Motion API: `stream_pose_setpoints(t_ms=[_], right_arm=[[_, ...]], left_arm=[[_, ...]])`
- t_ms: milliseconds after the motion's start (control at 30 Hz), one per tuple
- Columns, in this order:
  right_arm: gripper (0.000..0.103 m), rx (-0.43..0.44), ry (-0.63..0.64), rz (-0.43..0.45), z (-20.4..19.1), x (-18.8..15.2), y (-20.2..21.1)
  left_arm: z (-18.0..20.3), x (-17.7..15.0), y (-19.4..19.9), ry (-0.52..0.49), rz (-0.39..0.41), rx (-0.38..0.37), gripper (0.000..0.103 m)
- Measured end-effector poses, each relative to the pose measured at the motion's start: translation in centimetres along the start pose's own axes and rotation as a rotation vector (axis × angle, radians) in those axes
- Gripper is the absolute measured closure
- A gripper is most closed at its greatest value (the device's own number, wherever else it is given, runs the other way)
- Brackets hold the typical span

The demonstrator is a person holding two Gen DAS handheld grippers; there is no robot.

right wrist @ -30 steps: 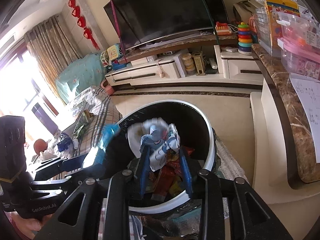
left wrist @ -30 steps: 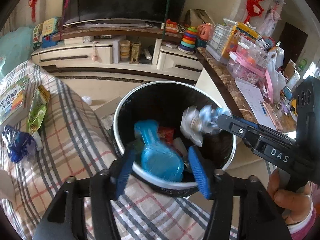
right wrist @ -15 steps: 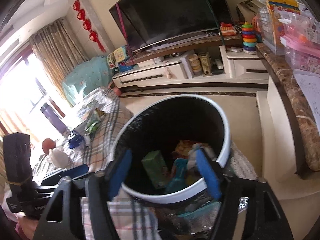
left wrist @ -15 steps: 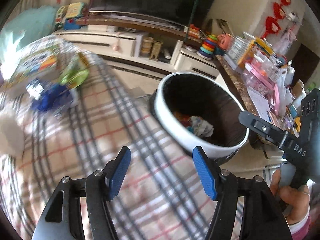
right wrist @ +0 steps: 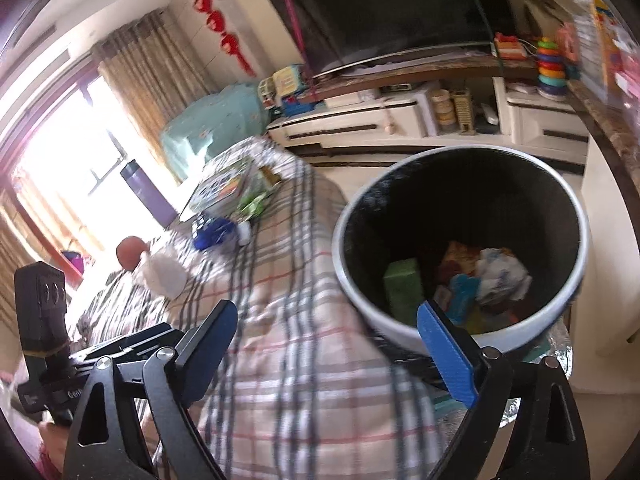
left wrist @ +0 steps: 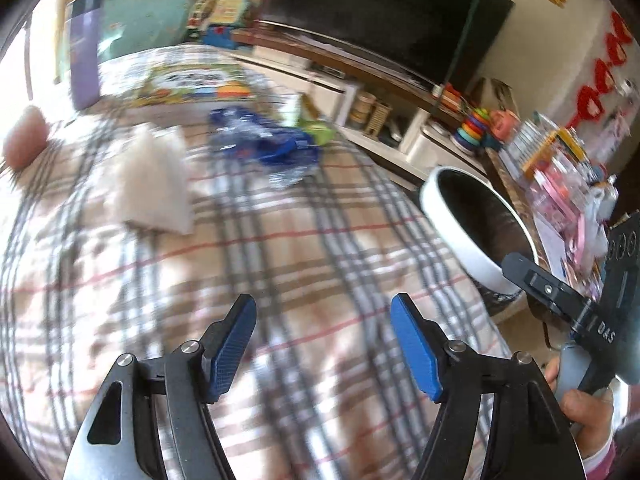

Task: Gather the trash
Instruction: 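Move both open tools back toward the white tissue and blue wrapper on the bed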

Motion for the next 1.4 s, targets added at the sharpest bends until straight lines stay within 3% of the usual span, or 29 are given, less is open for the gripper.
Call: stream_pose_setpoints(t_ms=[233,433,1000,1400], right_arm=[[0.009,0.012,0.129,-0.007,-4.7,-0.5,-1.1],[0.008,0.045,0.161,-0.005,-7.6,-0.5,-2.4],[0.009,0.066,0.203,-0.027,-10.0,-1.1,-6.1],[0.009,0.127,0.216,-0.045,-11.8,1.1,-9.3]], left_arm=[[-3.3,-0.5,2.6,0.072,0.027,0.031,0.032],[-4.8,-0.7,3.8,0.108,0.045,0.053,0.032],[-8.8,0.9,2.8,0.189,0.045,0.100,0.028],[-9.5,3.6,1.5,0.193,0.044,0.110,0.027]])
Point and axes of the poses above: each gripper's, at about its wrist camera, not at the fingertips, and y roughly against the way its jaws point, z to its right, x to its top, the point moved 9 cm from there along -y, roughly the way its jaws point, and after that the axes turned 5 degrees about y, right-handed, at the moved point
